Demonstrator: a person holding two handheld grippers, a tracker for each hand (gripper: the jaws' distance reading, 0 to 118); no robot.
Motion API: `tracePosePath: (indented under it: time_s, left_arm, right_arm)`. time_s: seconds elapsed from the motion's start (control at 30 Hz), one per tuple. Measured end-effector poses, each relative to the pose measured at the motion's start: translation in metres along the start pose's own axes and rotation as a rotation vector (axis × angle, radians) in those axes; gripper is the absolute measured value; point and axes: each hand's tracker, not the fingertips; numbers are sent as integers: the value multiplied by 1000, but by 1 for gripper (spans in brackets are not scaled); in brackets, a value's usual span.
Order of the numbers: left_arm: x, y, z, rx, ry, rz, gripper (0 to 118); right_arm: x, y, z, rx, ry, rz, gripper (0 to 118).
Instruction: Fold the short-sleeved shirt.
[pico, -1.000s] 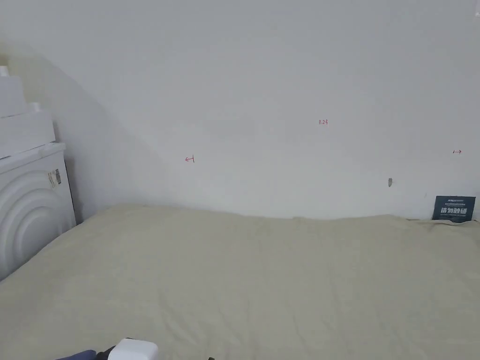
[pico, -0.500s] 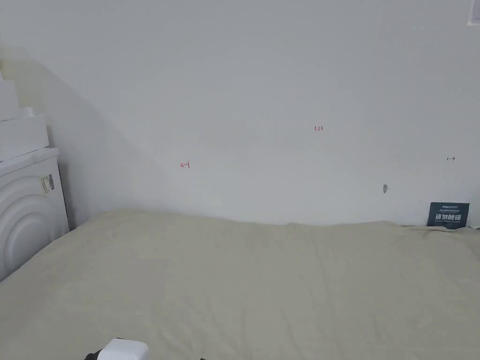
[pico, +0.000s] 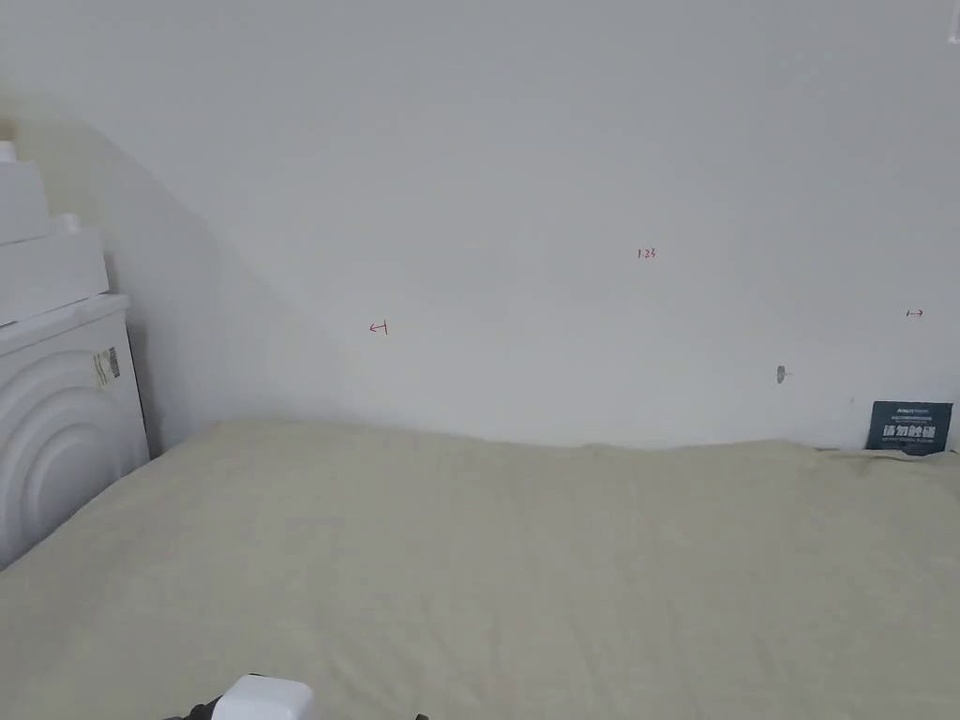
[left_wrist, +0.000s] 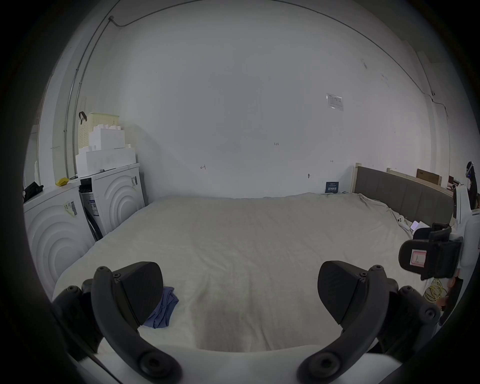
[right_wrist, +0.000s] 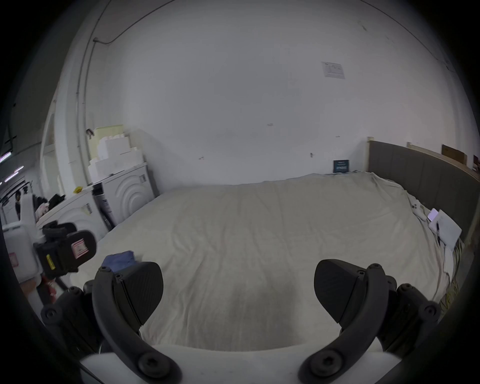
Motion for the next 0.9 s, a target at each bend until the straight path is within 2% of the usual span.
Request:
tracePosePath:
  time_s: [0.07, 0.17, 0.27, 0.3, 0.37, 0.43, 0.5, 0.53, 0.57, 0.6, 0.7, 0.77, 0.9]
  left_arm:
    - [-1, 0, 1, 2, -3, 10, 118]
    - [0, 2, 0, -7, 5, 13, 118]
    - [4, 6, -1, -1, 19, -14, 118]
    - [5, 9, -3, -5, 26, -22, 118]
    - [3, 17, -14, -2, 36, -20, 118]
    - [2, 25, -32, 2, 57, 18, 118]
    - [3, 29, -43, -23, 64, 33, 118]
    - [5, 28, -42, -36, 77, 35, 118]
    - [7, 27, -40, -53, 110, 42, 118]
    - [10, 25, -37, -50, 131, 43, 118]
    - [16, 19, -26, -46, 98, 9, 118]
    - [20, 18, -24, -55, 87, 2, 118]
    - [22, 16, -24, -80, 86, -19, 118]
  right_arm:
    - [1, -2, 0, 31, -42, -17, 115]
    - [6, -4, -1, 5, 7, -32, 115]
    - [20, -8, -7, 41, 211, -20, 116]
    - [22, -5, -12, 27, 230, -8, 116]
    - [17, 6, -20, 9, 94, -22, 116]
    - [14, 17, -37, 53, 107, -3, 116]
    - [10, 23, -47, 123, 107, -12, 116]
    - [7, 24, -49, 107, 100, -19, 116]
    - [5, 23, -46, 95, 86, 0, 116]
    - [3, 21, -44, 81, 62, 53, 116]
    - [-7, 12, -40, 54, 12, 139, 116]
    - [-9, 6, -38, 16, 56, 163, 116]
    - [-5, 3, -38, -22, 90, 81, 116]
